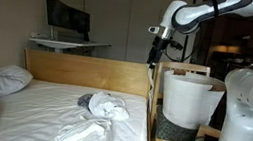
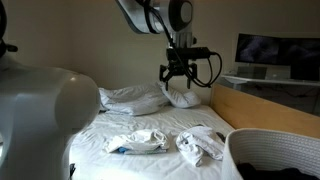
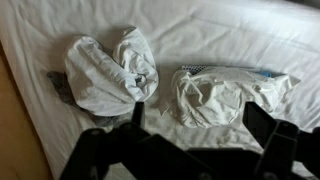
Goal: Put the clothes on the bed in the laundry hamper
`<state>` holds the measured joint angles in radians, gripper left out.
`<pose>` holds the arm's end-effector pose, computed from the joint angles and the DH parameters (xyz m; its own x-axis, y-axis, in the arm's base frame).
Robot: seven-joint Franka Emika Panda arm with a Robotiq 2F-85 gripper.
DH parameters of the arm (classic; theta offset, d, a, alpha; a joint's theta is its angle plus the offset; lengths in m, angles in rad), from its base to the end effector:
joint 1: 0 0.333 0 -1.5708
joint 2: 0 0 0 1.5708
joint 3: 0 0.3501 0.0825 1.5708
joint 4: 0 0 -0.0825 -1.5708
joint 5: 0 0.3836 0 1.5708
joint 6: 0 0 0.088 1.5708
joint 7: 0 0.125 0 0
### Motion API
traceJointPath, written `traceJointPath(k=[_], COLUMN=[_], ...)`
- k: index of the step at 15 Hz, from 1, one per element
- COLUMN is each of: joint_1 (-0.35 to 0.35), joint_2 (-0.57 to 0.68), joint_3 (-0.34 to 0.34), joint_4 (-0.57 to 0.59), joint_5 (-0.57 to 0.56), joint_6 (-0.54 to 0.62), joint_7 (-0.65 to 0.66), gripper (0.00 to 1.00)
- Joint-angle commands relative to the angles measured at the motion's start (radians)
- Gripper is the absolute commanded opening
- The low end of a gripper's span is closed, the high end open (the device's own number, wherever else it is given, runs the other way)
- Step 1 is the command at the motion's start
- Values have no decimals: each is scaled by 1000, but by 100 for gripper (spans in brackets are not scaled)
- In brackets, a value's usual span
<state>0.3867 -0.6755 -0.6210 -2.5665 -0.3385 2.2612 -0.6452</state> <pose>0.3697 -0.1180 0.4803 0.7552 0.5958 0.2734 0.5847 -0.8008 0.1300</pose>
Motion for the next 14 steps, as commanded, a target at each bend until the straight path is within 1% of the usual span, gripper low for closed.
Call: traceJointPath(k=[1, 3, 4, 5, 7, 10, 12, 14], joint_1=[-95, -95, -96, -93, -90, -63, -45, -40], joint_2=[41, 41, 57, 79, 124, 208, 276, 332], joint_3=[83, 83, 92, 108, 160, 244, 304, 365], joint_4=[-4, -4, -9, -6, -19, -33, -31, -23], joint_5=[90, 90, 110, 155, 234, 337, 401, 455], joint_6=[20, 20, 48, 58, 117, 197, 234, 246], joint_7=[-67, -67, -58, -61, -67, -73, -72, -65], gripper=[100, 100, 100, 100, 100, 100, 100, 100])
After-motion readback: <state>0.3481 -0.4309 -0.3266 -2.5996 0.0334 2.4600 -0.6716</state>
